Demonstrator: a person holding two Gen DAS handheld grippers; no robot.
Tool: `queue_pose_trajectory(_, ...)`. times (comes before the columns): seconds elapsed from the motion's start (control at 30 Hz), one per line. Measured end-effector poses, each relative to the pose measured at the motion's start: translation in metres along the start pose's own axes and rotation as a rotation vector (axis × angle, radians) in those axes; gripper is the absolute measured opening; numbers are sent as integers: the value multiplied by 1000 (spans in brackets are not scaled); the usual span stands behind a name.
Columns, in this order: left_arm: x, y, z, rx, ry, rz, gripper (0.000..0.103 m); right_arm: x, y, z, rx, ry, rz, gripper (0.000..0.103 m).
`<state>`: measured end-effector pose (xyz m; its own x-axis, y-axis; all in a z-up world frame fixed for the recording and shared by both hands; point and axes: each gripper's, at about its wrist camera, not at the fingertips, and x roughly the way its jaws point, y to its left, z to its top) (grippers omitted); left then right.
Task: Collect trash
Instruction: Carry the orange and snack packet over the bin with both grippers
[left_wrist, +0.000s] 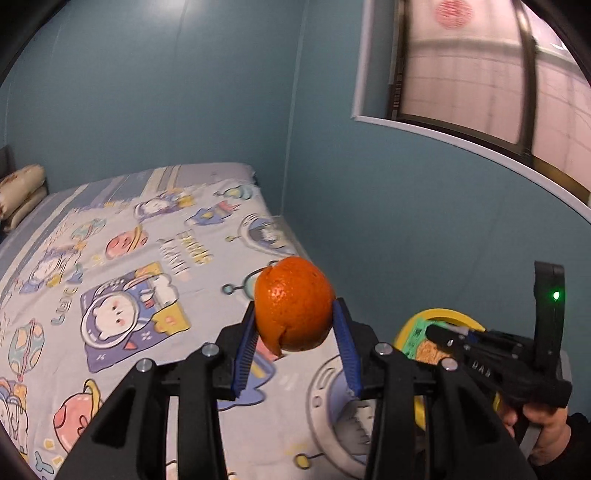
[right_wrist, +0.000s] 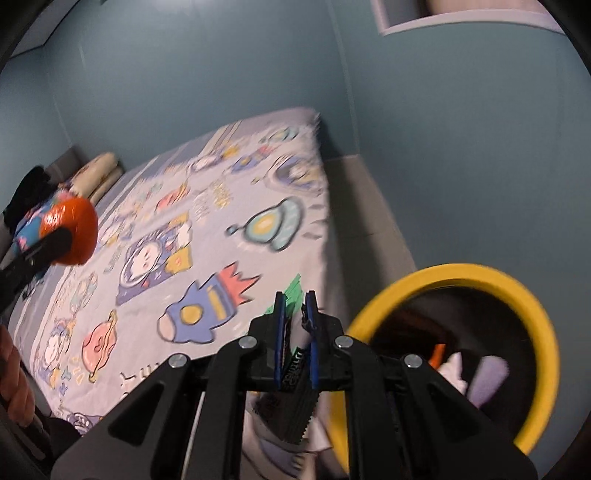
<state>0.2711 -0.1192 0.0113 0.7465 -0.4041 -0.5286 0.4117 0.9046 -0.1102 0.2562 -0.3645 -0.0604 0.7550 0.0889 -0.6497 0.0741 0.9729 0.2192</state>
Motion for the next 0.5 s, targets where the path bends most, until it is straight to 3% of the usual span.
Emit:
queue_pose_trajectory(0.13,2,-36,1,38,-4,-41,38,-24,-39,0,49,-44,-43,10)
queue_pose_trajectory(0.5,25,-128,-5,142,16,-124,38,-39,-117,-14,132,-37,-122,10)
